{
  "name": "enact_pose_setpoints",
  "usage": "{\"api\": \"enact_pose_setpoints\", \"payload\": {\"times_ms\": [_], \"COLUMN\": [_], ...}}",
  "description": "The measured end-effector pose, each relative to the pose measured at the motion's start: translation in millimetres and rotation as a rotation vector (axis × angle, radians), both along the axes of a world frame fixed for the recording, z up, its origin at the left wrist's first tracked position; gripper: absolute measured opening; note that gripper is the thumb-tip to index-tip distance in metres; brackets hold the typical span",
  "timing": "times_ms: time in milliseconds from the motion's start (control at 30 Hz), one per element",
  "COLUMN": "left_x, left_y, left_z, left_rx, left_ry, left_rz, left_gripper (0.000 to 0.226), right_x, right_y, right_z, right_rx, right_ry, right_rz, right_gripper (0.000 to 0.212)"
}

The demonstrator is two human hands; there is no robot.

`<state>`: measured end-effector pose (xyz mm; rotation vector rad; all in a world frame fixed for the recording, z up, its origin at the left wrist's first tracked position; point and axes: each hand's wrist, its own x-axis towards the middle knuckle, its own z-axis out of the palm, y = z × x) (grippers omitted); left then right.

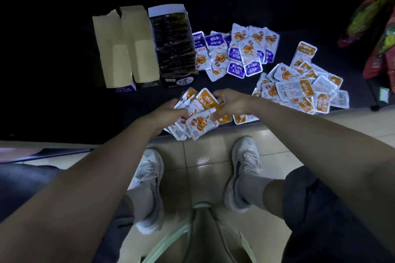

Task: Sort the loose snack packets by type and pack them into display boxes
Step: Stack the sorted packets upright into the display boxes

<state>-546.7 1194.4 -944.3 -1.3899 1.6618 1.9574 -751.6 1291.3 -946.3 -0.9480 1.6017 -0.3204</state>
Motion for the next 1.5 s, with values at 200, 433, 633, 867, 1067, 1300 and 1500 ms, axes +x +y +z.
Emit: {"api": "enact_pose_setpoints", "payload": {"times_ms": [200,433,633,867,1067,1300,1500], "left_x": [13.6,38.4,42.4,34.1,35.3,36.0,15.0], "left_y": [4.3,-10.8,1.7,7.1,-7.3,-47.7,-63.9], "left_z": [12.3,25.6,29.5,34.1,26.7,-12.5,-33.1], "left_rx": [-0.072,-0.115,0.036,-0.049,-0.257,-0.749,-0.697], "left_ry": [0.075,0.166,0.088,0.195,0.019,-0.195,-0.294], "left_rz": [-0.060,0.231,0.103,0.197,0.032,-0.168,-0.338], "left_gripper": [0.055,0.033,0.025,0.033,0.017,0.045,0.063], "right_x": [21.3,50.4,93.4,101.4,96.1,57.2,48.5], "right_y": [-21.1,-35.1,-39.9,-49.3,-55.5,-42.0,-38.7], "right_z": [11.5,20.0,24.2,21.8,10.2,-14.3,-21.8], "right_rx": [-0.003,-0.009,0.089,0.025,-0.049,-0.133,-0.185], "right_ry": [0.049,-0.216,-0.628,-0.684,-0.513,-0.341,-0.384], "right_rz": [0.086,-0.547,-0.591,-0.668,-0.621,-0.482,-0.495], "right_gripper": [0.048,0.056,0.018,0.007,0.014,0.024,0.027]}}
